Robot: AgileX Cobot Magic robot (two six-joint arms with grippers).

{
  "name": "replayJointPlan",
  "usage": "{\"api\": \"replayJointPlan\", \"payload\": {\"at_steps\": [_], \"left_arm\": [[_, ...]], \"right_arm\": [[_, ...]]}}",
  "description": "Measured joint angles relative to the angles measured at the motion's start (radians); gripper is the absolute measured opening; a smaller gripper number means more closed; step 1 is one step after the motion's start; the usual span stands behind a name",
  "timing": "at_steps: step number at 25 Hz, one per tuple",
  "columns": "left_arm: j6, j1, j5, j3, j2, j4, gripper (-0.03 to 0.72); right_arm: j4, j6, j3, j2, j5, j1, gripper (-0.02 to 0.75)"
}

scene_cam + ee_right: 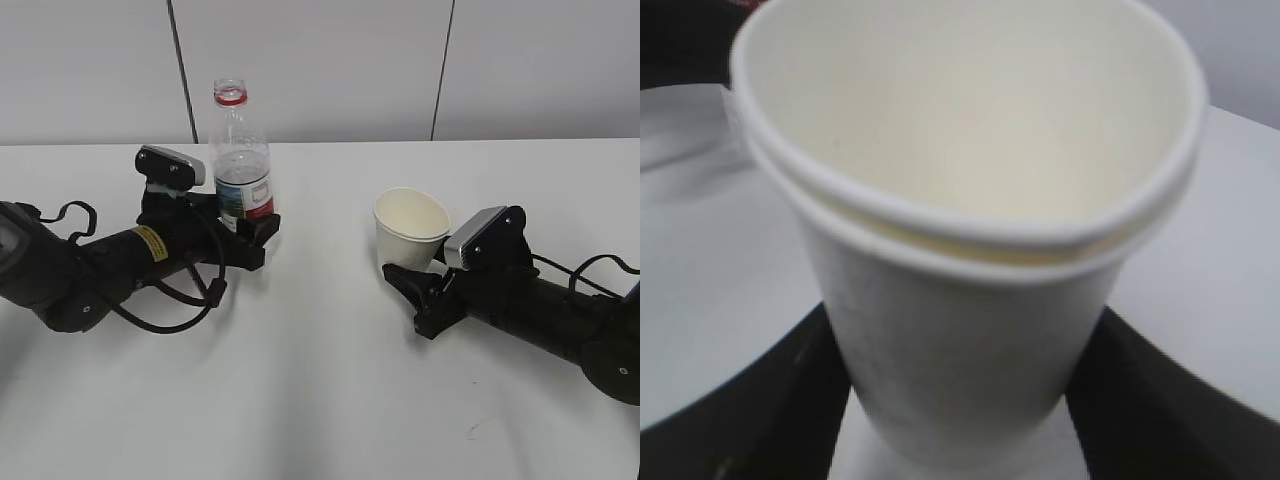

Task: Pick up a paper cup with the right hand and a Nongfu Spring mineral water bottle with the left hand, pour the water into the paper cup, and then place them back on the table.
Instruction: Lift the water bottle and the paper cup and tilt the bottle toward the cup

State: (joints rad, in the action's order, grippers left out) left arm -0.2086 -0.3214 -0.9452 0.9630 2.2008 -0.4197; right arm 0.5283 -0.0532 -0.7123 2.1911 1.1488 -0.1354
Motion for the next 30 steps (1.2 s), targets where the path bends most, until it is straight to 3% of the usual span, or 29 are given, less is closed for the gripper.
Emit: {"api": "replayJointPlan", "payload": {"at_steps": [3, 6, 12, 18, 25, 30], "left_arm": [[-0.001, 0.0, 0.0, 0.0, 0.0, 0.002, 0.437], [-0.003, 0.0, 0.0, 0.0, 0.0, 0.004, 0.395], [0.003, 0.0, 0.084, 0.0, -0.039, 0.0, 0.386], [0.142, 0.001, 0.256, 0.0, -0.157, -0.002, 0.386], [0.238, 0.001, 0.298, 0.004, -0.24, -0.003, 0.386], [0.271, 0.001, 0.513, 0.073, -0.242, -0.015, 0.386]], "right_arm": [[0.0, 0.0, 0.0, 0.0, 0.0, 0.0, 0.471], [0.0, 0.0, 0.0, 0.0, 0.0, 0.0, 0.471], [0.004, 0.0, 0.0, -0.004, 0.0, 0.0, 0.471], [0.017, 0.0, 0.0, -0.044, 0.0, 0.0, 0.471], [0.062, 0.069, -0.025, -0.059, 0.0, 0.0, 0.47], [0.11, 0.136, -0.047, -0.059, -0.037, 0.0, 0.463]]}}
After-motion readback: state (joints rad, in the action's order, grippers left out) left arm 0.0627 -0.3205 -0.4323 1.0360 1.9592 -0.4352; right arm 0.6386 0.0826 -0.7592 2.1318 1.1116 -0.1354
